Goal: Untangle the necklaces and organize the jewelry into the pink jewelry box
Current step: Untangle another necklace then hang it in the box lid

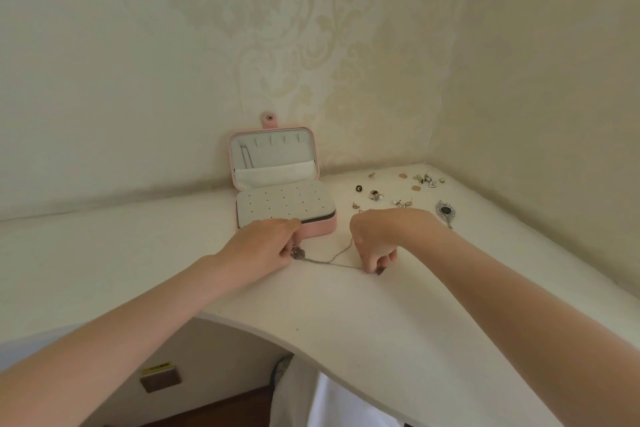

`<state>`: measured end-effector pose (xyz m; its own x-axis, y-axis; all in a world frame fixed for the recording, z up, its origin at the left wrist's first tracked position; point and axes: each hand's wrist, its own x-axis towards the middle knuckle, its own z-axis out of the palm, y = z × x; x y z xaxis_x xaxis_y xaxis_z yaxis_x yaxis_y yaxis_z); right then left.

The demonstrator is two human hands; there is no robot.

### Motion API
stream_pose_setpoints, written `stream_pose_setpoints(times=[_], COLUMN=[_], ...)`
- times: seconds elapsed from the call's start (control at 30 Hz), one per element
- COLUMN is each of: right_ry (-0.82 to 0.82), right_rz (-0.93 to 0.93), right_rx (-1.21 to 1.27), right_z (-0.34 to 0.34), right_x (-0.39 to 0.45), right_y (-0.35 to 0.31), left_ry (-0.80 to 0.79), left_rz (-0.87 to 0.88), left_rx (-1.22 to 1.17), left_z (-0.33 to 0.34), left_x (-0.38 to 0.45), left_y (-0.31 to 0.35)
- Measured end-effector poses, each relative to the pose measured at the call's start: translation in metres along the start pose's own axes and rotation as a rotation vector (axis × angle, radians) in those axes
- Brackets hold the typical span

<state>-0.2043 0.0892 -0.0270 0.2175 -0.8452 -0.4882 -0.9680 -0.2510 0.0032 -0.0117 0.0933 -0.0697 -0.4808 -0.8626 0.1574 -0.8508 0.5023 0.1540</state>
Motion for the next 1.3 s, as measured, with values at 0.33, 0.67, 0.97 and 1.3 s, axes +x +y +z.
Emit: stream_pose_setpoints(times=[0.33, 0.67, 0.97, 1.3], right_ry=[0.024, 0.449, 0.425, 0.300], right_rz=[0.038, -0.383, -0.341, -0.340], right_rx=[-0.064, 0.198, 0.515, 0.777], right_z=[-0.006, 0.012, 0.009, -0.013], right_x=[-0.003, 0.025, 0.025, 0.003], right_y=[0.001, -0.041, -0.020, -0.003], left_ry=[0.019, 0.034, 0.068, 0.020], left_rz=[0.019, 0.119, 0.091, 0.019], left_rx=[0.200, -0.121, -0.066, 0.001], left_z=[-0.002, 0.000, -0.002, -0.005], left_x=[-0.018, -0.024, -0.028, -0.022], left_y=[-0.013, -0.008, -0.016, -0.012])
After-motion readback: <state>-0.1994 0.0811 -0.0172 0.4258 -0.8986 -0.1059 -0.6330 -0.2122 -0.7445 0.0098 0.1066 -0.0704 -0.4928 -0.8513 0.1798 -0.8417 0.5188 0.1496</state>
